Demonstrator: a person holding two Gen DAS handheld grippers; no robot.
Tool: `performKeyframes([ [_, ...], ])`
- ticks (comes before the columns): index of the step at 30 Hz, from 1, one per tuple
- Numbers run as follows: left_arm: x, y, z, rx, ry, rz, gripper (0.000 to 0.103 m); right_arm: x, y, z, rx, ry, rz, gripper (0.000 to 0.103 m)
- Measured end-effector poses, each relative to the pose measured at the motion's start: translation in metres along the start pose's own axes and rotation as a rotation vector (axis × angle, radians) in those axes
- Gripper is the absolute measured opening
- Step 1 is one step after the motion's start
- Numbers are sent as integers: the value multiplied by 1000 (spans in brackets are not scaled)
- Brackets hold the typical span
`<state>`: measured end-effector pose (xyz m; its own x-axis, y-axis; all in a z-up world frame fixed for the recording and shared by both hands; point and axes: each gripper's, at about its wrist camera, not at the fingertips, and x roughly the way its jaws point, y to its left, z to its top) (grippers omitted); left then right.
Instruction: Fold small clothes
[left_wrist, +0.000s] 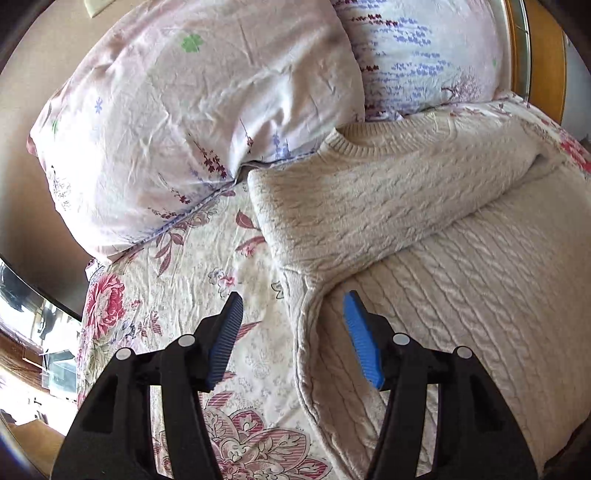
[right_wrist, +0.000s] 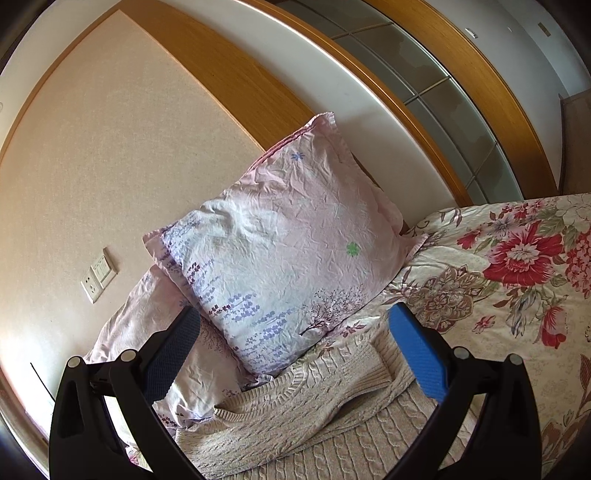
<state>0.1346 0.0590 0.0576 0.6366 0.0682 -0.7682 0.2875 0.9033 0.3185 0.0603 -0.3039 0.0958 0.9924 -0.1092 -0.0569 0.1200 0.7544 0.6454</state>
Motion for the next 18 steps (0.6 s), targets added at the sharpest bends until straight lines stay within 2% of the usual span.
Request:
performKeyframes([
  [3, 19, -11, -1, 52, 34, 22, 57, 1, 8, -3, -42, 4, -6, 102],
  [6, 33, -18, 1, 64, 53, 26, 58, 4, 12, -5, -67, 15, -14, 102],
  [12, 47, -9, 10, 6, 45, 120, 58, 9, 10, -5, -62, 38, -17, 102],
  [15, 53, 13, 8, -113, 57, 140, 58, 10, 10, -6, -65, 44, -13, 102],
  [18, 56, 40, -1, -271, 63, 95, 68, 12, 12, -7, -74, 55, -7, 102],
])
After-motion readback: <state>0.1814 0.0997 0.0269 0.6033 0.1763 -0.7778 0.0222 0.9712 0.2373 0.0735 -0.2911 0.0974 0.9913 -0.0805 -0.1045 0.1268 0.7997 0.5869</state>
